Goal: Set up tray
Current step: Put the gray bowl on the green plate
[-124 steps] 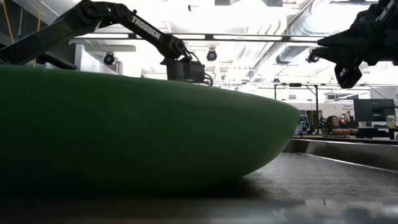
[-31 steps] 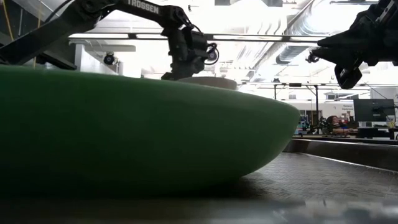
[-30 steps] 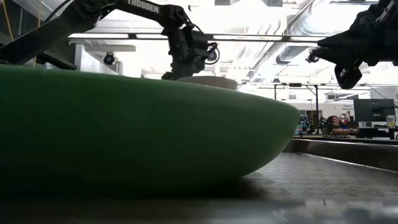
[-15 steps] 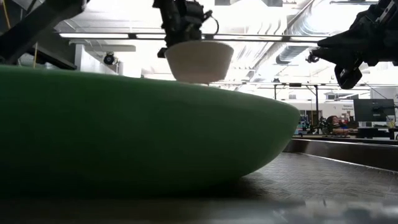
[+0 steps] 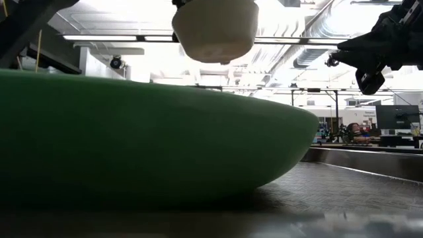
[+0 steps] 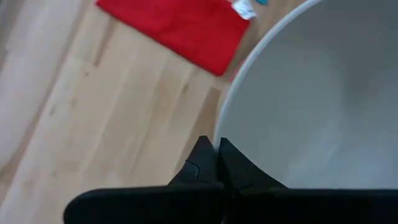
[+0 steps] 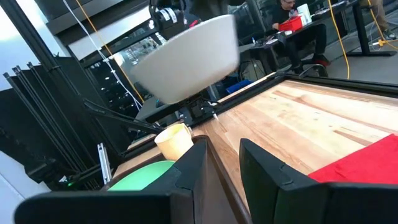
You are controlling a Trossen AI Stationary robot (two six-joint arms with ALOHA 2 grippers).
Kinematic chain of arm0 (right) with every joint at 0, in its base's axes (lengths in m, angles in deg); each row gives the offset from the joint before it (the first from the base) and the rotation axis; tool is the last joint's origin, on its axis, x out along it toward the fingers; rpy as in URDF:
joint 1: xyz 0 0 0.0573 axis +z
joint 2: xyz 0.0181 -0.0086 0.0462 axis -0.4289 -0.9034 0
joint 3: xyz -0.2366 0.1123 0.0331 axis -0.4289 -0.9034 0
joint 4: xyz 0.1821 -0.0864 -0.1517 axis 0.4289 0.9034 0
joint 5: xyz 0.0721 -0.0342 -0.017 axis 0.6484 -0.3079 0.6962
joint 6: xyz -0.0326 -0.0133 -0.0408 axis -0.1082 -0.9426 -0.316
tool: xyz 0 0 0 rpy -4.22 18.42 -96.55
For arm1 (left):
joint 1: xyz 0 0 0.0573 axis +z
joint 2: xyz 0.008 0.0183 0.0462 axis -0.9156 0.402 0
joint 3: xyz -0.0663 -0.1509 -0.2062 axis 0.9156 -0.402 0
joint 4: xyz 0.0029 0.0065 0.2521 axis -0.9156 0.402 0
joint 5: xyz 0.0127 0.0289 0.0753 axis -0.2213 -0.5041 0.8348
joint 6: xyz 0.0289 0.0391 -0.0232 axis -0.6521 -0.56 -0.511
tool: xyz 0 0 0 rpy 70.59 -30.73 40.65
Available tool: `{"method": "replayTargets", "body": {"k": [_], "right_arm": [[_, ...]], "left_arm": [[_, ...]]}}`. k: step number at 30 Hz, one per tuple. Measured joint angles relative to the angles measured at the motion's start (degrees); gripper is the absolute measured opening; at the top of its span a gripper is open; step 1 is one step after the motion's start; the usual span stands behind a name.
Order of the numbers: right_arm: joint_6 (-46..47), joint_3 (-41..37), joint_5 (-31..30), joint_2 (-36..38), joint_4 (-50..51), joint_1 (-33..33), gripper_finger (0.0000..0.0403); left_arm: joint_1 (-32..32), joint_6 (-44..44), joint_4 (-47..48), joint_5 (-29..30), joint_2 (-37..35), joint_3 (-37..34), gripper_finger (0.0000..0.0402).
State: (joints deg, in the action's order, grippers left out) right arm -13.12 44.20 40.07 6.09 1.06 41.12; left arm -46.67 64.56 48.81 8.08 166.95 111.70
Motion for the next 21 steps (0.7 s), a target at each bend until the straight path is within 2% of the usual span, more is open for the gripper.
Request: {"method": "replayTargets", "body": {"k": [13,21], "right_arm": [[0.0,0.0,0.0,0.0,-0.1,0.0,0.0074],[0.0,0.0,0.0,0.0,-0.1,0.0,0.0074]], "left_arm": [[-7.6,1.9,0.0,-0.4,-0.2,0.0,0.0014],[-9.6,3.0,0.0,0.3,-0.2,0.0,0.0014]]}}
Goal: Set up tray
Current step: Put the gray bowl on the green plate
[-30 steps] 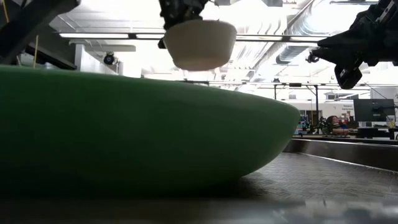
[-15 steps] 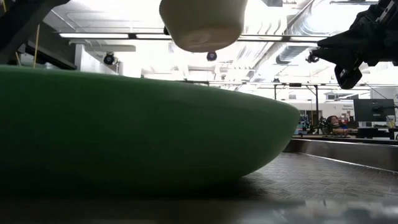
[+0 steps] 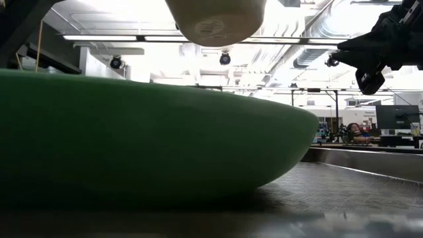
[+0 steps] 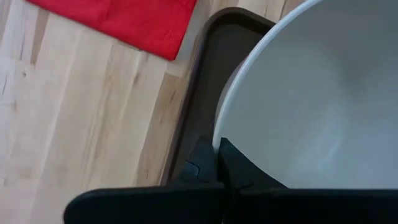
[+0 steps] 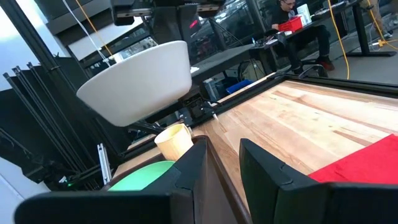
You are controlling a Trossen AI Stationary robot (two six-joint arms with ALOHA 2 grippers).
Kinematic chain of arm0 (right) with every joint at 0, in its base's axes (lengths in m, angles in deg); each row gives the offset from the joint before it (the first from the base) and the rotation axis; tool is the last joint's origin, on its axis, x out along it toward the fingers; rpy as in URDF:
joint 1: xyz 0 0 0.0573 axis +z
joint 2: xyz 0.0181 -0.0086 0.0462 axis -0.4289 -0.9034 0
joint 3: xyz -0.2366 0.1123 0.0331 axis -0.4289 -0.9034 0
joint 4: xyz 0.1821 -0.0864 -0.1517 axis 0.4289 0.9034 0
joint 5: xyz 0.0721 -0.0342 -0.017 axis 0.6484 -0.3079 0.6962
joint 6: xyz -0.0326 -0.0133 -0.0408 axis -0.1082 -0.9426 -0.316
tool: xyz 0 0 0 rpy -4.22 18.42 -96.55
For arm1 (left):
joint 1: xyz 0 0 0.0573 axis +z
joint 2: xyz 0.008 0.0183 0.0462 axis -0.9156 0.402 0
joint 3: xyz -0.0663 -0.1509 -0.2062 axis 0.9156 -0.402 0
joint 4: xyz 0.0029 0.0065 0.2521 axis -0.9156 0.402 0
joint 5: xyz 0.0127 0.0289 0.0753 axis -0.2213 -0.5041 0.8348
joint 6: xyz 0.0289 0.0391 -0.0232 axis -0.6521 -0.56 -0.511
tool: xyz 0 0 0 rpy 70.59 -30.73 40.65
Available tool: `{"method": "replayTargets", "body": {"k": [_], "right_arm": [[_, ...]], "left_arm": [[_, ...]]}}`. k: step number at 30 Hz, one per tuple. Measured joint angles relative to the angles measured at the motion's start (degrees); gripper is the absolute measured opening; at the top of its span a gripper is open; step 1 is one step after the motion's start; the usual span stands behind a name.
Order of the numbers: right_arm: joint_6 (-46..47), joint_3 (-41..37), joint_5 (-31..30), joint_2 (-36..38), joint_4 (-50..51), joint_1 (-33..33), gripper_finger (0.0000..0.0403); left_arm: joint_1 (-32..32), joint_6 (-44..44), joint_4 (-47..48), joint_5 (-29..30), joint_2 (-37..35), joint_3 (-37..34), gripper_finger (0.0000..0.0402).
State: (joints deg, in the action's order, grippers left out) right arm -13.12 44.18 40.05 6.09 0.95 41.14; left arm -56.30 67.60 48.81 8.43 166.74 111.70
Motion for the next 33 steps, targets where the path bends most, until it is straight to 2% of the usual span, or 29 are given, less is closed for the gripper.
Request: {"method": "replayTargets", "body": {"k": [15,33], "right_arm": [[0.0,0.0,0.0,0.0,0.0,0.0,0.0074],[0.0,-0.1,0.0,0.0,-0.2,0.0,0.0074]], "left_arm": [[-1.2,0.0,0.0,-0.2,0.1,0.0,0.0014],[-9.5,4.9,0.0,-0.8,0.1,0.0,0.0014]]}}
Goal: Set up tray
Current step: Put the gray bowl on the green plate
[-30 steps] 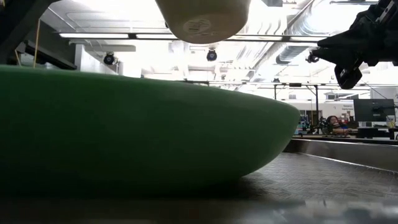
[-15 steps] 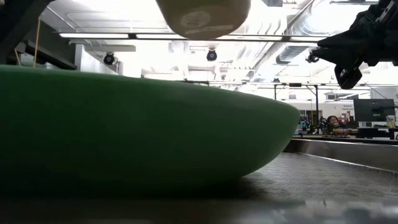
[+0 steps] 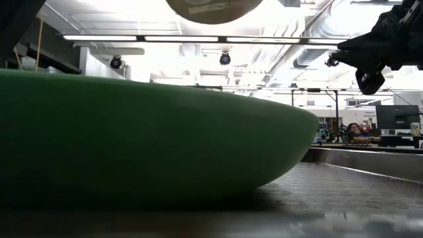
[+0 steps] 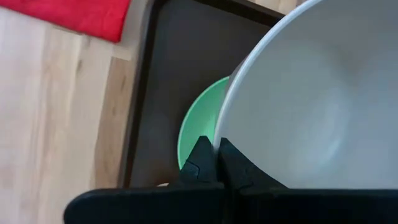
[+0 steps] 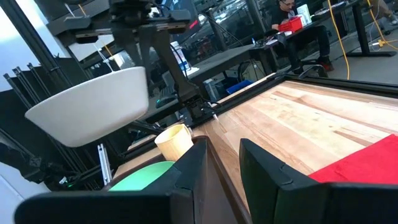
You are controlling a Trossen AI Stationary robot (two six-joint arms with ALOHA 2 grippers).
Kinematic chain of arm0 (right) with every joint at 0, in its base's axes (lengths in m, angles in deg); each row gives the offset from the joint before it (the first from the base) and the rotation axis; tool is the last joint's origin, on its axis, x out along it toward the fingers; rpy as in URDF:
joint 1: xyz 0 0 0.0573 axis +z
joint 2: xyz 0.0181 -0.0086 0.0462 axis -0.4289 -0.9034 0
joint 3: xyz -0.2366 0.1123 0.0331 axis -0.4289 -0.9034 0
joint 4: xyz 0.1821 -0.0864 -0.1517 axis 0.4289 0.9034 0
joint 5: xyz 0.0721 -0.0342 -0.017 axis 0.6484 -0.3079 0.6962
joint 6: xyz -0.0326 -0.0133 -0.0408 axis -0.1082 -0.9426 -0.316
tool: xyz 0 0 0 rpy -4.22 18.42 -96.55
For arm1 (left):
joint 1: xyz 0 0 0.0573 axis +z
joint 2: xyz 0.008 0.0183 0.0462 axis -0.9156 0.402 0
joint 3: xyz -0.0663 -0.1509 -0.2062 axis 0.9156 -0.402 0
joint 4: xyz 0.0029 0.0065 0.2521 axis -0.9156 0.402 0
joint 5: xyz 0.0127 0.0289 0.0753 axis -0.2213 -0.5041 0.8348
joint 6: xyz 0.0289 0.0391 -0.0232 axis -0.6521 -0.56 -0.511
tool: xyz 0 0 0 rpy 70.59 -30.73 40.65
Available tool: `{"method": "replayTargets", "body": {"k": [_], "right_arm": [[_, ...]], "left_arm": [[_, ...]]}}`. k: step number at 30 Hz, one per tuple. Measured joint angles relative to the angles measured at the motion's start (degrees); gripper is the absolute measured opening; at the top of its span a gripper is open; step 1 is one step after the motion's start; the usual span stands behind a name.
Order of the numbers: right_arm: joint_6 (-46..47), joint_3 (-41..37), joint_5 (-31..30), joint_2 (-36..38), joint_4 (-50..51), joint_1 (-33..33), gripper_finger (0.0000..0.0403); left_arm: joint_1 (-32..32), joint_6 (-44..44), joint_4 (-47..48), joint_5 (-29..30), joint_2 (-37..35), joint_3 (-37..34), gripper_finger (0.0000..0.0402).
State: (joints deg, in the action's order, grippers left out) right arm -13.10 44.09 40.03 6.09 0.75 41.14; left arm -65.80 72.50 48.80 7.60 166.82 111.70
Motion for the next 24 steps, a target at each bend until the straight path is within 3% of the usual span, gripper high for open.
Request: {"method": "replayTargets", "body": {"k": [18,24], "right_arm": [[0.0,0.0,0.0,0.0,0.0,0.0,0.0074],[0.0,0.0,0.0,0.0,0.0,0.0,0.0074]], "left_arm": [[-5.6,6.5,0.0,0.2,0.1,0.0,0.0014],[-7.2,8.4,0.0,0.9,0.1,-4.1,0.0014]]}}
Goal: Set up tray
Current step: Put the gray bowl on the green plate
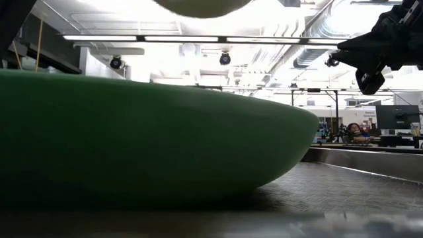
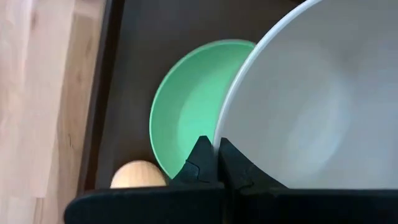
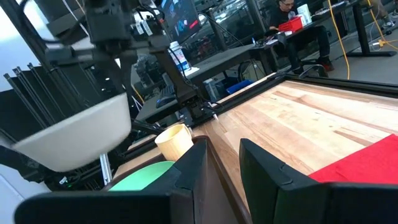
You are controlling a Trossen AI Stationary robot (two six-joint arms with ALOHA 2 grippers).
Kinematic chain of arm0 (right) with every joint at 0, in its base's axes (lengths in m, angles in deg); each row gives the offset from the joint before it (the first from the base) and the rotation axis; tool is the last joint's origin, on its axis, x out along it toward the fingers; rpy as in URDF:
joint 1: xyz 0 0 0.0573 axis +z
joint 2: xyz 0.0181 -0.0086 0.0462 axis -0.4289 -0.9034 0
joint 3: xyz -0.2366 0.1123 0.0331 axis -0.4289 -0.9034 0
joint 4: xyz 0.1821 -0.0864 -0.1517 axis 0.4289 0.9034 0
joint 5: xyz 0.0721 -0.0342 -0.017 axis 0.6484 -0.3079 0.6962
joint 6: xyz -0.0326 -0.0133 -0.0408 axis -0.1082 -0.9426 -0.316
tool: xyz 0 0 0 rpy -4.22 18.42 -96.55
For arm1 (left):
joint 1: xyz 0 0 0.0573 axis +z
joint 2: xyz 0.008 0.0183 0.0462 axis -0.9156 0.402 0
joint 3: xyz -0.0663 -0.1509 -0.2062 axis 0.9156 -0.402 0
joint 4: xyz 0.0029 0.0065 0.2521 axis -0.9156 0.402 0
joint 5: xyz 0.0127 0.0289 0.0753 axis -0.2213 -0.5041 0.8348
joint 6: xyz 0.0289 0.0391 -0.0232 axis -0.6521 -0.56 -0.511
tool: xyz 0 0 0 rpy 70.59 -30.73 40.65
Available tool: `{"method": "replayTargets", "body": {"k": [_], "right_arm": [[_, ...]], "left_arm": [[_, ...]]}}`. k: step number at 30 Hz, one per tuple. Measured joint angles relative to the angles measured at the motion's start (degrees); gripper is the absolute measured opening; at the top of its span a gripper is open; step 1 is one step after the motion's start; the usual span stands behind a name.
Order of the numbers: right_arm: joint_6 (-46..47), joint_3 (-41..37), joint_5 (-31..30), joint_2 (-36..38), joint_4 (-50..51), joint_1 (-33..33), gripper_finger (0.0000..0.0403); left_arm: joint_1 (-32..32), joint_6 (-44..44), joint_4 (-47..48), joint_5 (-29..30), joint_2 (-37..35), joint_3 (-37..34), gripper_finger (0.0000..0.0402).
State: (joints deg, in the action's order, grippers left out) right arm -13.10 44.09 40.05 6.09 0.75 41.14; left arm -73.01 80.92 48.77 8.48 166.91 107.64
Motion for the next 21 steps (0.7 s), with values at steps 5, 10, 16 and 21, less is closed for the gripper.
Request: {"method": "replayTargets", "body": {"k": [5,10,16,21], "right_arm": [[0.0,0.0,0.0,0.0,0.0,0.0,0.0074],[0.2,0.0,0.0,0.0,0.0,0.0,0.0074],[0.2,0.0,0.0,0.0,0.0,0.0,0.0074],[0.2,0.0,0.0,0.0,0.0,0.0,0.0074]], "left_arm": [[-1.0,0.0,0.0,-0.8,0.0,-4.6,0.0013],[-1.3,-0.2,0.0,0.5,0.0,-7.1,0.0013],[-1.6,-0.5,-0.8,0.8,0.0,-8.1,0.0013],[-1.6,-0.7,-1.9,1.6,0.0,-8.1,0.0013]]}}
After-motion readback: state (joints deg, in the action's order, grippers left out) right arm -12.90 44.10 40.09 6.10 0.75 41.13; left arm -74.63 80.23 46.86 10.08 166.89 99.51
